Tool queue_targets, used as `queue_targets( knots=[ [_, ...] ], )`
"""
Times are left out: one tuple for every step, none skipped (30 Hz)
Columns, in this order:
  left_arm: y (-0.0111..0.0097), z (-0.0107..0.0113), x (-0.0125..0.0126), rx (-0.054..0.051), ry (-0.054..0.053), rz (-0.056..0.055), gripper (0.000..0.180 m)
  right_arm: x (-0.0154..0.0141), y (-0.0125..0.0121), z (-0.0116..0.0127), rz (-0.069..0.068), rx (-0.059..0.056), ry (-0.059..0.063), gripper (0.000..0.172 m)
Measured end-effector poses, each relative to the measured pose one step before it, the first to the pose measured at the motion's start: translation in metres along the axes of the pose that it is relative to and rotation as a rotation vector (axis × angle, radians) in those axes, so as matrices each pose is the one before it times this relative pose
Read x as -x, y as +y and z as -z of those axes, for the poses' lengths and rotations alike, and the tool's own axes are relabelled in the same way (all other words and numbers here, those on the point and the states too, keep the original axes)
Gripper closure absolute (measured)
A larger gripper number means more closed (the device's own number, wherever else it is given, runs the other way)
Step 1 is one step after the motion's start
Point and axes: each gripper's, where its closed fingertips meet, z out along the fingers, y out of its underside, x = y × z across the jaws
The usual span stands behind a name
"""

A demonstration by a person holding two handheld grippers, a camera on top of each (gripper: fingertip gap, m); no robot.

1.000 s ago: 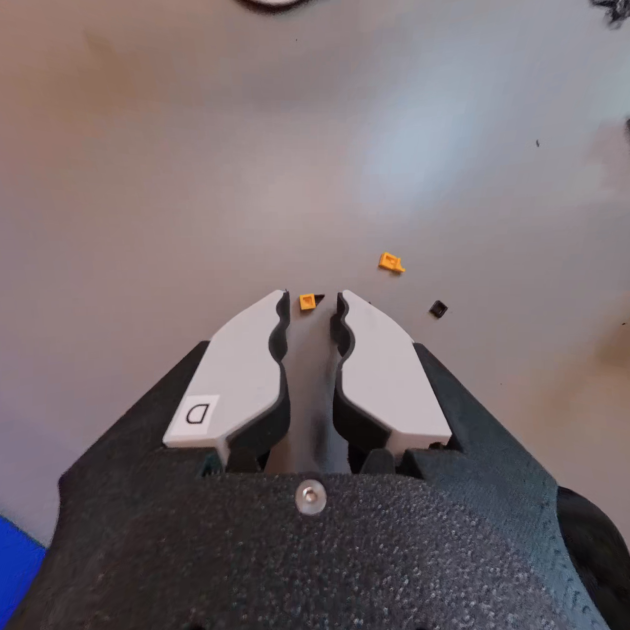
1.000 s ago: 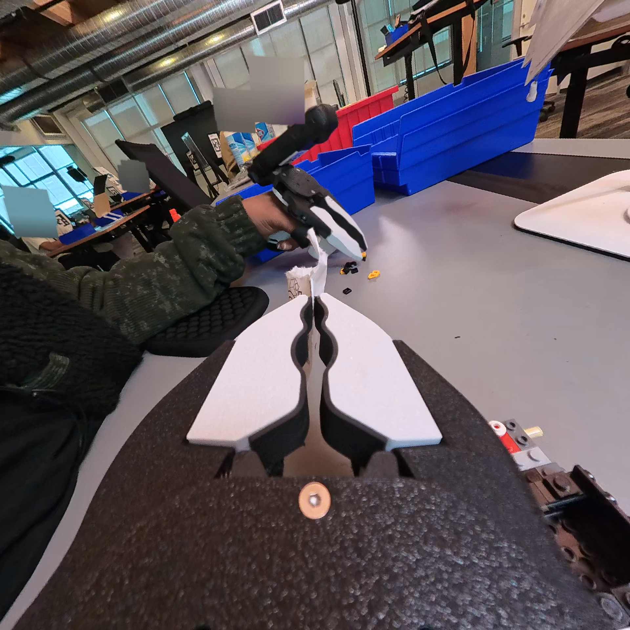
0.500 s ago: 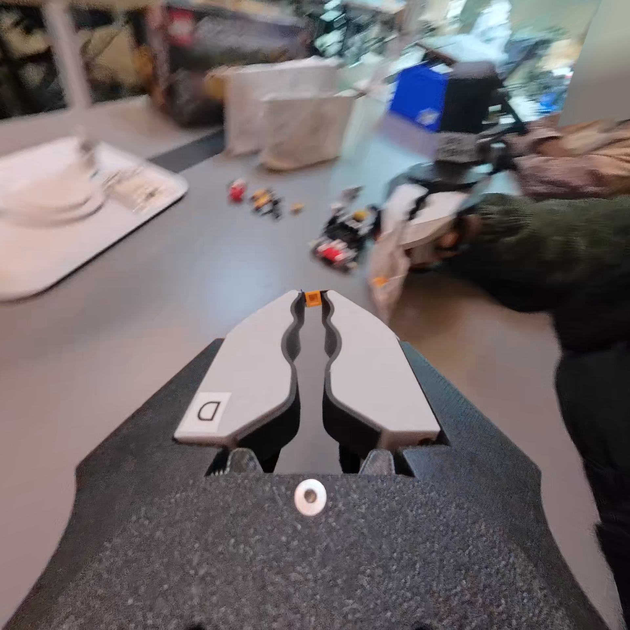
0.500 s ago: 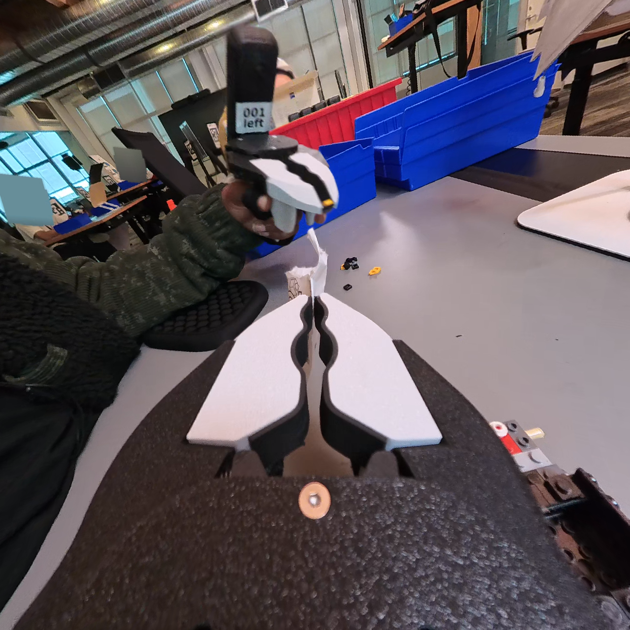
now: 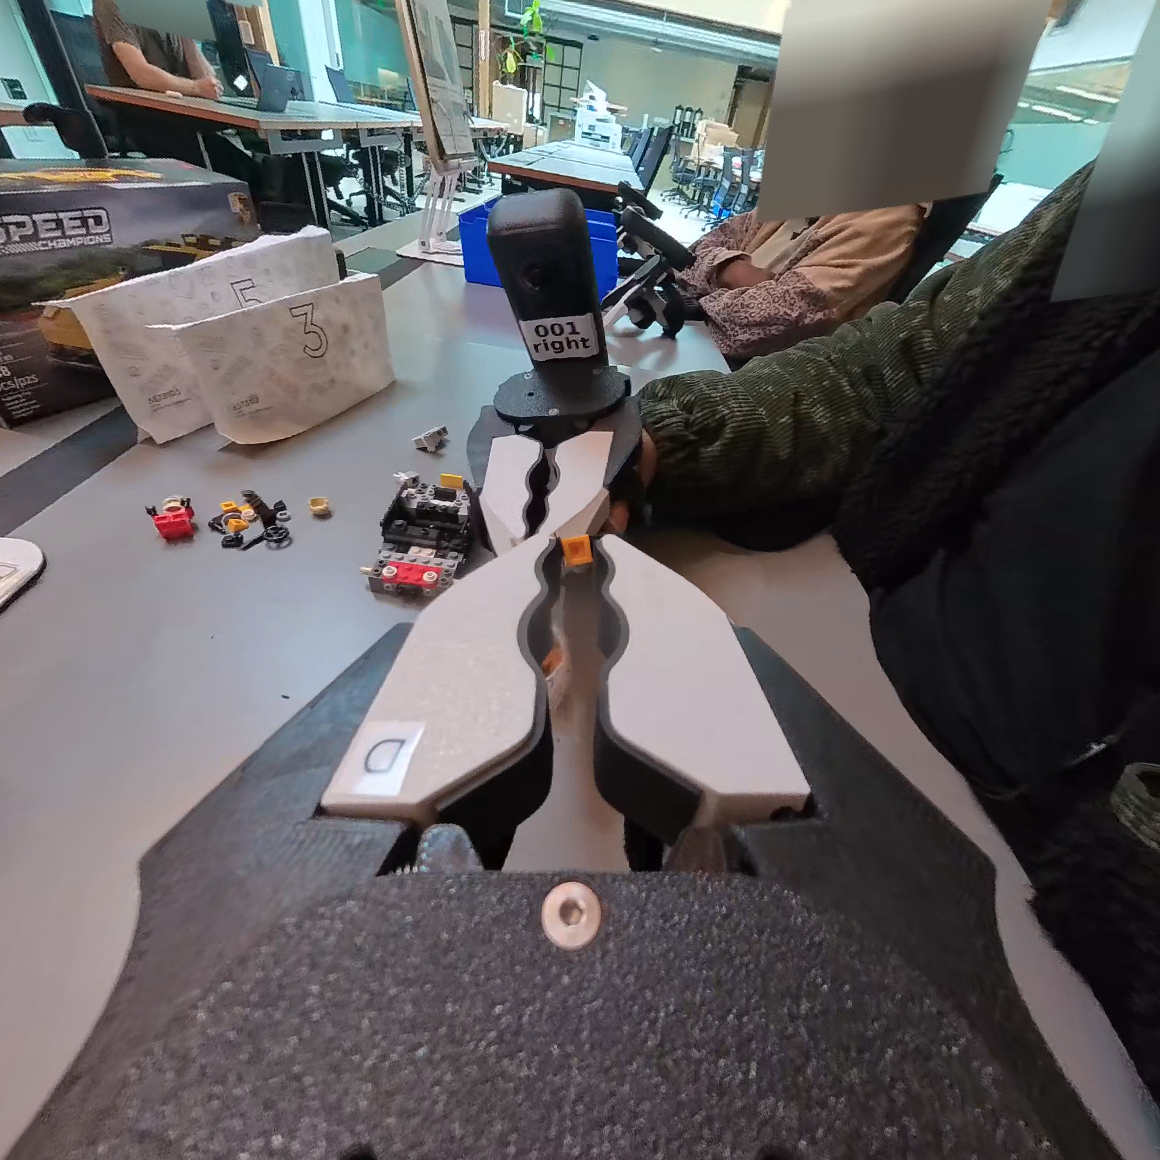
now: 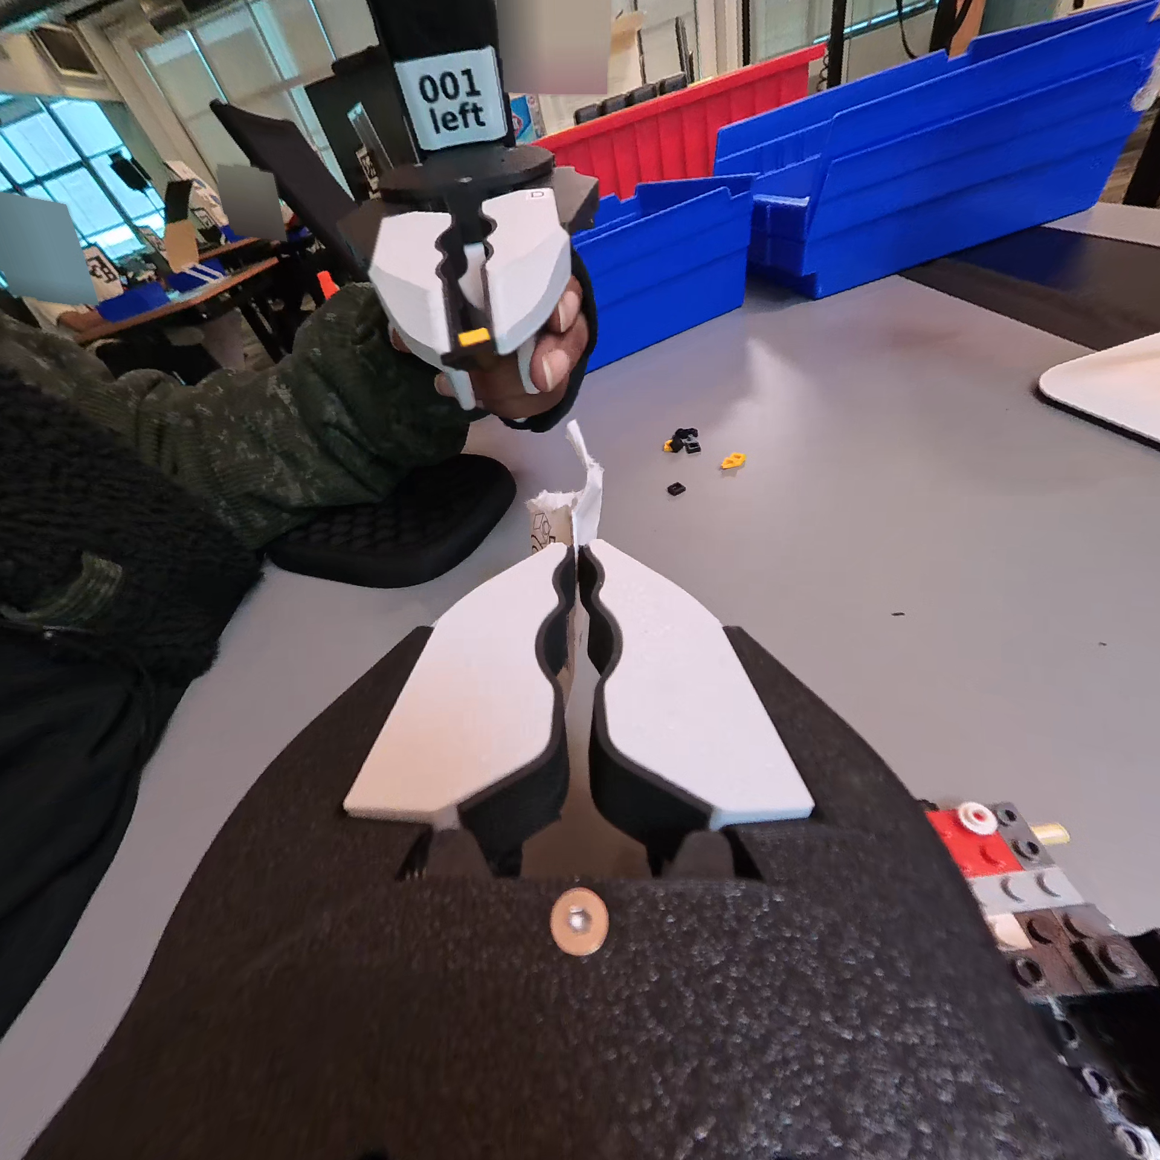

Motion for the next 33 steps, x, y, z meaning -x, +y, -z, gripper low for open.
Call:
queue_targets(
  knots=[
    [0.00147,-0.00021,0.00176,0.0084,-0.0096,0.0016,0.172,0.00080,-0.00055,0.00014,0.0012,-0.0029,-0.0041,0.172],
    [0.00153,-0.00016,0.00080,0.0070,-0.0031,0.0023,0.172,0.00037,-0.00092,0.00035,-0.0010,-0.0056,-0.0026,0.172],
    [0.00057,-0.00040,0.00033,0.0013,-0.0011,-0.0008,0.172,-0.00014,-0.00100,0.00057,-0.0026,-0.0064,-0.0011,0.172],
    [0.00060,-0.00033,0.00062,0.0028,-0.0049,-0.0025,0.172,0.00002,-0.00111,0.00053,-0.0037,-0.0070,-0.0024,0.172],
    [0.00125,-0.00057,0.00051,0.0078,-0.0040,-0.0047,0.172,0.00018,-0.00117,0.00058,-0.0035,-0.0077,-0.0030,0.172],
    [0.00123,-0.00058,0.00023,0.0075,-0.0033,-0.0050,0.172,0.00020,-0.00110,0.00040,-0.0028,-0.0062,-0.0026,0.172],
    [0.00104,-0.00058,0.00041,0.0054,-0.0032,-0.0030,0.172,0.00037,-0.00069,0.00027,-0.0020,-0.0048,-0.0032,0.172],
    [0.00082,-0.00063,-0.00022,0.0046,0.0008,-0.0002,0.172,0.00002,-0.00007,-0.00010,-0.0018,0.0000,-0.0007,0.172],
    [0.00057,-0.00052,-0.00018,0.0029,-0.0002,-0.0017,0.172,-0.00020,0.00101,-0.00030,0.0002,0.0060,0.0017,0.172],
    [0.00047,-0.00041,0.00033,0.0026,-0.0040,-0.0033,0.172,-0.00037,0.00206,-0.00071,-0.0007,0.0120,0.0028,0.172],
    [0.00034,-0.00015,0.00054,0.0034,-0.0038,0.0001,0.172,-0.00036,0.00286,-0.00114,-0.0043,0.0176,0.0021,0.171],
    [0.00004,0.00011,0.00066,0.0001,-0.0020,0.0058,0.172,-0.00047,0.00290,-0.00126,-0.0033,0.0166,0.0027,0.171],
    [-0.00029,0.00019,0.00100,-0.0024,-0.0031,0.0092,0.172,-0.00057,0.00228,-0.00105,-0.0014,0.0135,0.0038,0.171],
    [-0.00010,0.00038,0.00183,-0.0007,-0.0078,0.0104,0.172,-0.00108,0.00212,-0.00076,-0.0022,0.0133,0.0068,0.171],
    [0.00008,0.00049,0.00266,0.0001,-0.0127,0.0108,0.172,-0.00167,0.00191,-0.00056,-0.0031,0.0120,0.0097,0.171],
    [-0.00015,0.00051,0.00325,-0.0005,-0.0157,0.0123,0.172,-0.00248,0.00239,-0.00033,-0.0072,0.0137,0.0137,0.171],
    [-0.00008,0.00046,0.00306,-0.0013,-0.0139,0.0138,0.172,-0.00374,0.00317,-0.00027,-0.0144,0.0191,0.0185,0.171],
    [-0.00007,0.00038,0.00260,-0.0016,-0.0100,0.0136,0.172,-0.00381,0.00358,-0.00042,-0.0203,0.0210,0.0163,0.171],
    [0.00011,0.00017,0.00141,-0.0020,-0.0036,0.0119,0.172,-0.00293,0.00256,-0.00038,-0.0251,0.0163,0.0097,0.171],
    [-0.00035,-0.00009,0.00079,-0.0045,-0.0014,0.0087,0.172,-0.00260,0.00124,-0.00005,-0.0217,0.0084,0.0088,0.170],
    [-0.00096,-0.00051,0.00003,-0.0083,0.0009,0.0058,0.172,-0.00299,0.00093,0.00015,-0.0166,0.0060,0.0145,0.167],
    [-0.00140,-0.00066,-0.00059,-0.0112,0.0040,0.0059,0.172,-0.00365,0.00120,0.00033,-0.0136,0.0081,0.0203,0.164],
    [-0.00151,-0.00103,-0.00082,-0.0130,0.0050,0.0086,0.172,-0.00450,0.00093,0.00062,-0.0106,0.0070,0.0270,0.161],
    [-0.00117,-0.00117,-0.00062,-0.0105,0.0057,0.0128,0.172,-0.00478,0.00019,0.00093,-0.0045,0.0030,0.0303,0.158],
    [-0.00060,-0.00139,-0.00062,-0.0076,0.0079,0.0161,0.172,-0.00389,-0.00108,0.00131,0.0044,-0.0041,0.0271,0.154],
    [-0.00044,-0.00141,-0.00070,-0.0073,0.0099,0.0172,0.172,-0.00273,-0.00191,0.00176,0.0154,-0.0069,0.0228,0.151],
    [-0.00073,-0.00125,-0.00104,-0.0096,0.0128,0.0176,0.172,-0.00176,-0.00316,0.00209,0.0234,-0.0110,0.0204,0.148],
    [-0.00123,-0.00103,-0.00123,-0.0124,0.0120,0.0149,0.172,-0.00087,-0.00558,0.00277,0.0335,-0.0239,0.0213,0.144],
    [-0.00119,-0.00101,-0.00069,-0.0105,0.0049,0.0055,0.172,0.00123,-0.00855,0.00364,0.0435,-0.0409,0.0141,0.143],
    [-0.00038,-0.00110,-0.00023,-0.0019,-0.0050,-0.0107,0.172,0.00516,-0.01107,0.00416,0.0403,-0.0556,-0.0077,0.143],
    [0.00050,-0.00105,-0.00026,0.0062,-0.0124,-0.0280,0.172,0.00984,-0.01188,0.00364,0.0214,-0.0579,-0.0407,0.145],
    [-0.00026,-0.00109,-0.00140,0.0031,-0.0101,-0.0362,0.172,0.01400,-0.00981,0.00214,-0.0094,-0.0440,-0.0765,0.147],
    [-0.00118,-0.00098,-0.00243,-0.0008,-0.0045,-0.0334,0.172,0.01325,-0.00724,0.00025,-0.0463,-0.0338,-0.0816,0.148]
  ],
)
